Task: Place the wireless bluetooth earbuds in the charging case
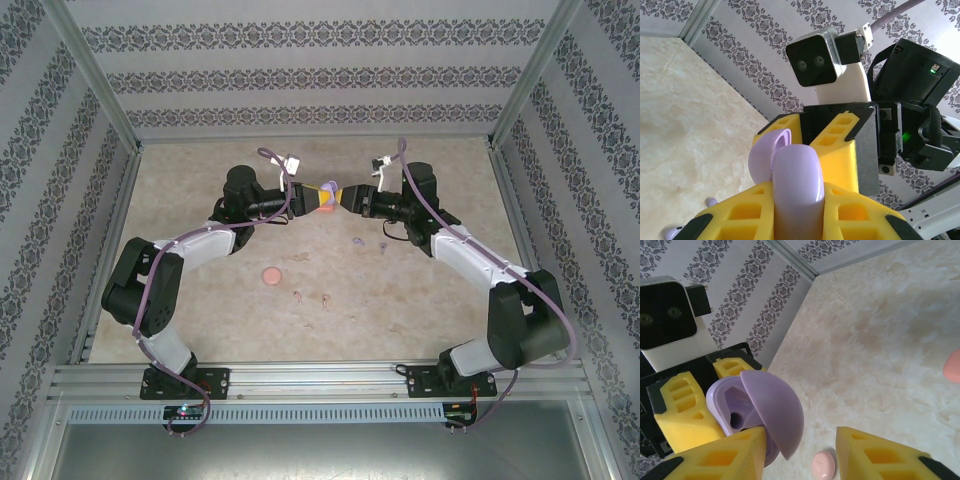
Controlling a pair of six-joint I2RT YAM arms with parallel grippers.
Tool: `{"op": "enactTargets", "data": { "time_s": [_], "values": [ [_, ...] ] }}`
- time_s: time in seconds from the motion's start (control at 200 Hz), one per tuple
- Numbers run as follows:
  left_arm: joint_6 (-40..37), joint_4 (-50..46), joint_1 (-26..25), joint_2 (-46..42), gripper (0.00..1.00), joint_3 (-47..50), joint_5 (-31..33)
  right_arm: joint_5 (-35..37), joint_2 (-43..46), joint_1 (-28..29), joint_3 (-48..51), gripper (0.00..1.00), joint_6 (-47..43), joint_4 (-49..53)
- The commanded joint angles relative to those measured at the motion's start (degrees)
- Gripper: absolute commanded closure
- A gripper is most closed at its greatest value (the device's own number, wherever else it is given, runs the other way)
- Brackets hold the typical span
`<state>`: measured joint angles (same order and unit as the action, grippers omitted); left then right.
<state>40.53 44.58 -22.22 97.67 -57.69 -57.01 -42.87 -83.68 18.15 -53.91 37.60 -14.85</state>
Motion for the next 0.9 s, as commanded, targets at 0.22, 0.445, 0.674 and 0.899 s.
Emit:
{"op": "enactTargets", "data": {
  "time_s": [0.22, 0.445, 0.674, 0.899],
  "values": [
    [0.2, 2.9, -0.2, -1.4, 1.00, -1.3, -1.7, 1.5, -1.4, 0.3, -2.1, 0.69, 0.3, -1.3],
    [0.1, 2.8, -0.5, -1.2, 1.00, -1.0, -1.8, 1.0, -2.1, 0.5, -3.3, 0.72, 1.3, -2.0],
    [0.2, 3.1, -0.6, -0.9, 1.00, -0.9, -1.5, -0.5, -2.4, 1.4, -4.8, 0.73, 1.6, -1.9],
    [0.2, 3.2, -0.7, -1.0, 1.00, -1.1, -1.1, -0.7, -1.8, 1.4, -4.0, 0.83, 1.5, -1.8]
  ]
}}
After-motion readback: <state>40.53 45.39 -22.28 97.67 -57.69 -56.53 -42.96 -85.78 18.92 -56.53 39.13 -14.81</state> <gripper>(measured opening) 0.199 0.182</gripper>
